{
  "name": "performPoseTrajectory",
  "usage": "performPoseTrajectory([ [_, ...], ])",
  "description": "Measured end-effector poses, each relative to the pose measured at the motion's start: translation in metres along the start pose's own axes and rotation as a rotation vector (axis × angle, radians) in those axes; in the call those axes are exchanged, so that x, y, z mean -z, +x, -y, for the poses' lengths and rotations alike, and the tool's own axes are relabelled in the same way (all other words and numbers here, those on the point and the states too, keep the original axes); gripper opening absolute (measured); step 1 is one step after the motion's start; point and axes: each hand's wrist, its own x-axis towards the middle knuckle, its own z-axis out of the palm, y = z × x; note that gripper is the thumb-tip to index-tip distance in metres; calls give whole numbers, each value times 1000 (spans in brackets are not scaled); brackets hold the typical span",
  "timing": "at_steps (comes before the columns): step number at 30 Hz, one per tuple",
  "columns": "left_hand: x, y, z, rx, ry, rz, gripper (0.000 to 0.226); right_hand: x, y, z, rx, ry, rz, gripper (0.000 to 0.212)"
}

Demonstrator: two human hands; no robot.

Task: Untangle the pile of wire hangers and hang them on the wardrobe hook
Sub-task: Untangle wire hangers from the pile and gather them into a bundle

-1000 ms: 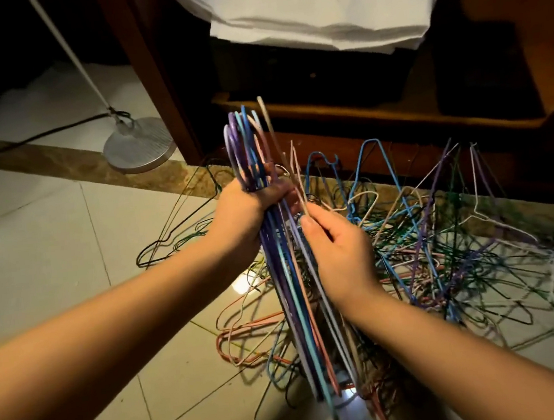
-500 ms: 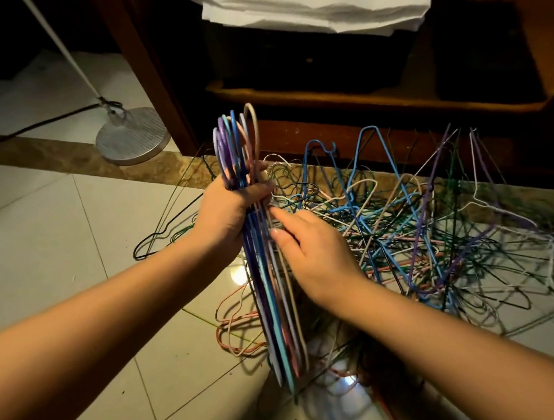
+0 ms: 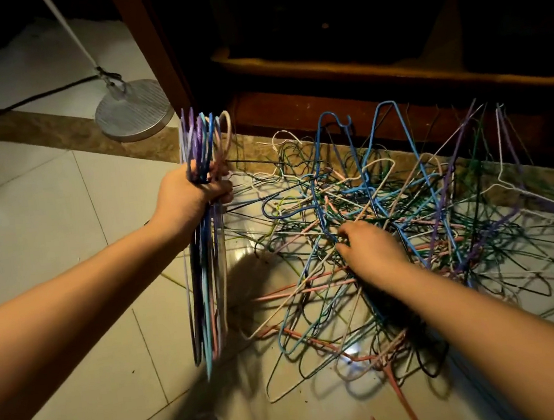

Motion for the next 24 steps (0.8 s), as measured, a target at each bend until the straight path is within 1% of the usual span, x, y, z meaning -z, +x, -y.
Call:
performPoseTrajectory([
  [2,3,2,10,22,31,7,22,-2,0,2,9,-17,-36,38],
  [5,7,6,23,44,124,-29,27,-3,1,4,25,-66,-110,39],
  [7,7,8,28,64,141,-30,29,-3,1,6,15,-65,-93,39],
  [11,6,10,32,104,147,-2,28,-5,3,10,-2,-57,-72,35],
  [15,4,11,31,97,136,15,27,-6,4,16,10,-68,-77,29],
  [18,5,13,29,76,113,-8,27,-7,1,15,21,-56,-80,27],
  [21,7,15,29,87,80,-24,27,-1,-2,14,51,-55,-102,25],
  [24,7,15,28,82,73,-24,27,7,-5,13,111,-119,-124,24],
])
